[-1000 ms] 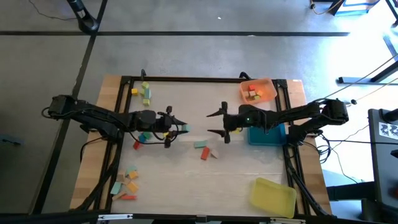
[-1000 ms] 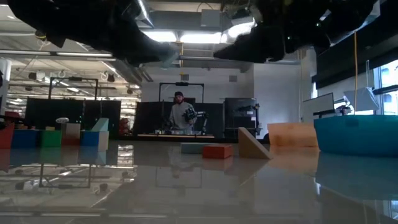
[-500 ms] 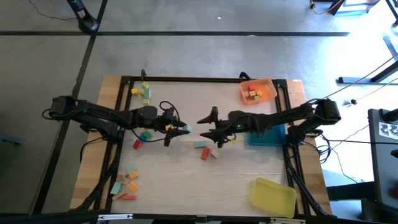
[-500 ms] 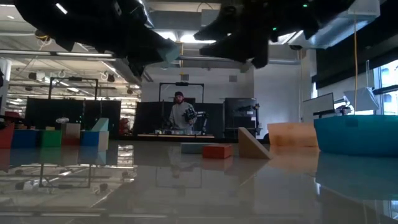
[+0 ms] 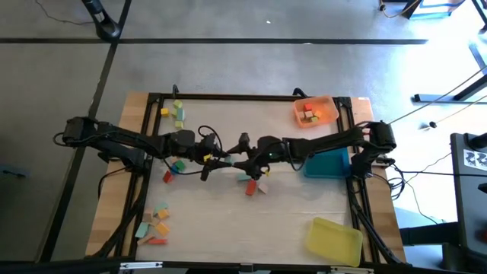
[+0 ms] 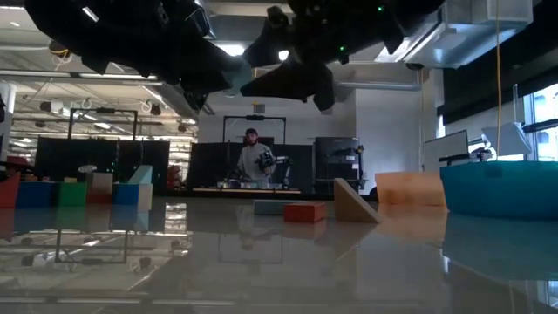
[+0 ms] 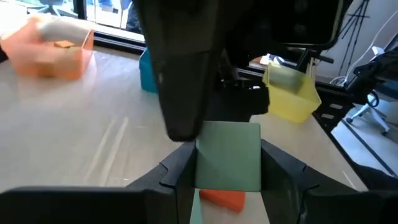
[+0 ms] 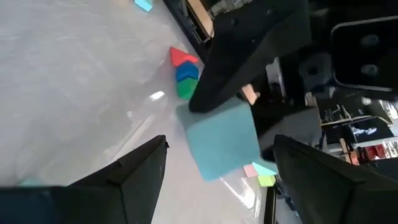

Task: Sort blocks by size
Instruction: Put the light blue cube block into the orange bin

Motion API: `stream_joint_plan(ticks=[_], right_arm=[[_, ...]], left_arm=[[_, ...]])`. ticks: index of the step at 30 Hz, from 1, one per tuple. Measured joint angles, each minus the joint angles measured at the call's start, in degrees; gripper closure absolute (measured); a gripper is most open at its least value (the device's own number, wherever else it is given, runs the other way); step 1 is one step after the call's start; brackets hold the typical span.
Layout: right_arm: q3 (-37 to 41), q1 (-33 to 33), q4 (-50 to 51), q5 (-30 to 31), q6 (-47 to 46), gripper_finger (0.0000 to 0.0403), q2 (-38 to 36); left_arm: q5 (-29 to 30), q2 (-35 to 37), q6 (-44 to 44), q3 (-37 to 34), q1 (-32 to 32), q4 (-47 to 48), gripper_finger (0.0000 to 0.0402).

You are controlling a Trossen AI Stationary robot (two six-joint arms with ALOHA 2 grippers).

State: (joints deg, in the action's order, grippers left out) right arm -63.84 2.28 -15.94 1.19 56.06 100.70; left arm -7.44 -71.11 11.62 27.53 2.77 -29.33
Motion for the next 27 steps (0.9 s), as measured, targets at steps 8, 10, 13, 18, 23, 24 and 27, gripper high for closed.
stream_joint_plan(ticks=[8, 10, 13, 18, 23, 24, 27], right_arm=[[-0.2, 0.0, -0.5, -0.4, 1.5, 0.0111, 0.8], [-0.2, 0.0, -0.5, -0.4, 1.5, 0.0121, 0.8], [-0.2, -0.1, -0.5, -0.4, 1.5, 0.0147, 0.9], [-0.2, -0.1, -1.9, -0.8, 4.1, 0.0196, 2.0], [-0.2, -0.1, -2.9, -0.6, 4.8, 0.0241, 3.4], [-0.2, -0.1, -2.9, -0.6, 4.8, 0.0249, 3.4], [-0.2, 0.1, -3.1, -0.6, 4.9, 0.0265, 3.4]], left_arm=[[0.1, 0.0, 0.0, 0.0, 0.1, 0.3, 0.027], [0.1, 0.0, 0.0, 0.0, 0.1, 0.1, 0.027], [0.1, 0.0, 0.0, 0.0, 0.1, 0.2, 0.027], [0.1, 0.0, 0.0, -0.1, 0.1, 0.7, 0.027], [0.1, -0.1, 0.5, -0.3, 0.1, 1.6, 0.027], [0.0, -0.1, 0.7, -0.3, 0.1, 1.5, 0.027], [-0.3, -0.1, 1.5, -0.3, 0.1, 1.4, 0.0269]])
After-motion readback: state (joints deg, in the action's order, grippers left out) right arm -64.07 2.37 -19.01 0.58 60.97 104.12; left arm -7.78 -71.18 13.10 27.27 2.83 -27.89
